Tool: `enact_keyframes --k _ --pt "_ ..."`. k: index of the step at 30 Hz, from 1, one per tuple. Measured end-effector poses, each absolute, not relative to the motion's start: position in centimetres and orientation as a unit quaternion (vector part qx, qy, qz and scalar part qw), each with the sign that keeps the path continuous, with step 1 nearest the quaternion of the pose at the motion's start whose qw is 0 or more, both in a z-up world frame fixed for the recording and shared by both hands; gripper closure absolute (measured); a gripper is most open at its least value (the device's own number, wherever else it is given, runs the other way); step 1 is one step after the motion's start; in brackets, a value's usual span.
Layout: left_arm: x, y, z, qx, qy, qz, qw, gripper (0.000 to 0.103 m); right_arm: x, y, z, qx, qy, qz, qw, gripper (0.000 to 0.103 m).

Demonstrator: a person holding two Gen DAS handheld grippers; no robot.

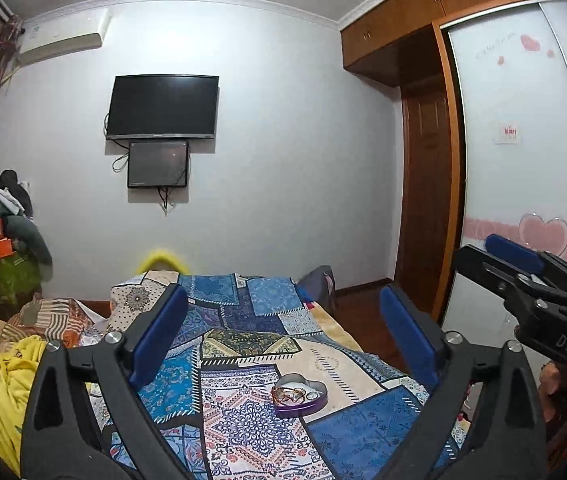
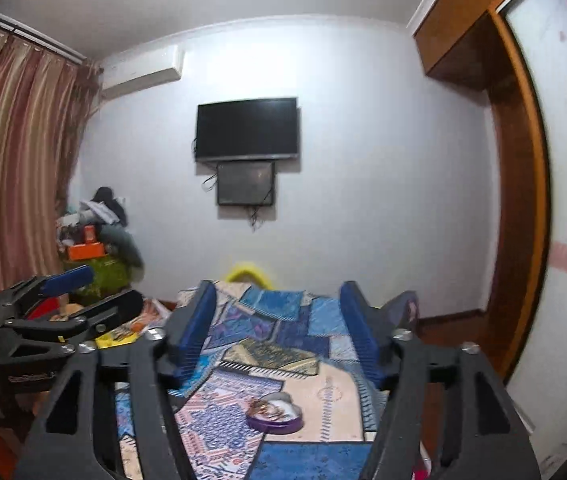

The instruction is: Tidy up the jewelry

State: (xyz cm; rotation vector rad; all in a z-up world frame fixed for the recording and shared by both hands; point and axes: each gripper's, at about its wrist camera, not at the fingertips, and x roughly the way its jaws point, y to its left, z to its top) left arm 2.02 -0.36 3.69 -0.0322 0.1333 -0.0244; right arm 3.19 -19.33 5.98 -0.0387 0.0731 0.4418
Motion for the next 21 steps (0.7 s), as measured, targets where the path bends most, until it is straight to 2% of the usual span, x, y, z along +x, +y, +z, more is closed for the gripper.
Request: enact_keyframes --k 2,3,21 --pt "1.5 -0.2 3.6 -0.018 0.067 -0.01 0.998 0.003 3.1 -19.2 5.9 -0.016 0.035 0.21 0.977 0.02" --pt "1.4 -0.2 3.6 -0.018 0.068 -0.009 0.997 0.003 2.9 -19.2 5.8 -0.013 0.035 0.207 0.978 0.018" --pt "0.2 0.0 3.1 -0.029 0.075 -0.001 0.997 0.002 1.7 -19.9 4.9 -0.014 0.063 0.217 0.974 0.017"
